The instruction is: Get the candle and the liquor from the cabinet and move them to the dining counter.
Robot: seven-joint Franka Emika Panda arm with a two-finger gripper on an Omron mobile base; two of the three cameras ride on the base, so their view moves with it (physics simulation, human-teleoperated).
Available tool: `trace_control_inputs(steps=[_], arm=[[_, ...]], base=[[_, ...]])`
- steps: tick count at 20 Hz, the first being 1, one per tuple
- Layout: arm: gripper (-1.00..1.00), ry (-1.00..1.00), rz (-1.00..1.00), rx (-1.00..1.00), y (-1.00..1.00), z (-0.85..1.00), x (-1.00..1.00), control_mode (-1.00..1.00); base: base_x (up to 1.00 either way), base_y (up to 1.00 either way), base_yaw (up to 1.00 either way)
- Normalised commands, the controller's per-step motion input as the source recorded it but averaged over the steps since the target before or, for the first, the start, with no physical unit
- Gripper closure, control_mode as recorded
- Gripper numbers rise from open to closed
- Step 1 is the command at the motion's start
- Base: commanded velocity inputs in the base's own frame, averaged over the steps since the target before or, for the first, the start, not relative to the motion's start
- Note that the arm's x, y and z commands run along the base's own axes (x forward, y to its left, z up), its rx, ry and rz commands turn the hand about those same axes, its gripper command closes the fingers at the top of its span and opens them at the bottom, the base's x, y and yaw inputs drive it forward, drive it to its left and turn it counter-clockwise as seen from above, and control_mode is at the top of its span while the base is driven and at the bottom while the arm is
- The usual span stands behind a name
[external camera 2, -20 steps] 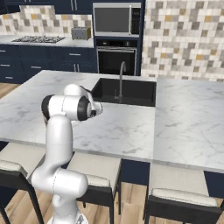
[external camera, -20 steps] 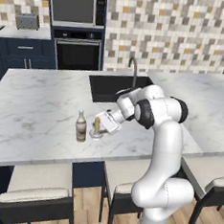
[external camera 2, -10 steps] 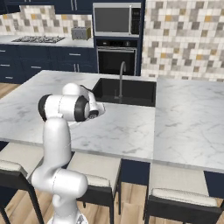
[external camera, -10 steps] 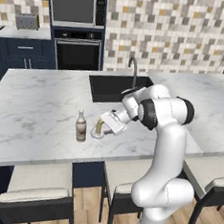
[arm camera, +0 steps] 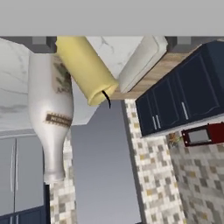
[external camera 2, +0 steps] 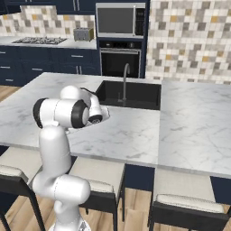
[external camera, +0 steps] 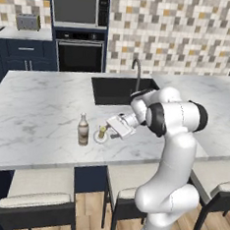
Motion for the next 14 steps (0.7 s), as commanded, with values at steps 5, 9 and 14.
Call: trace_control_inputs(steps=[5, 9, 14], arm=[[-1.0, 0.15, -0.04, 0.0, -0.14, 0.04, 0.12, -1.0], [-1.0, 0.13, -0.01, 0.0, -0.26, 0.0, 0.09, -1.0], [-1.0, 0.04, 0.0, 0.0, -0.22, 0.13, -0.02, -1.0]], base=[[0.0, 0.0, 0.0], [0.0, 0.0, 0.0], [0.0, 0.0, 0.0]])
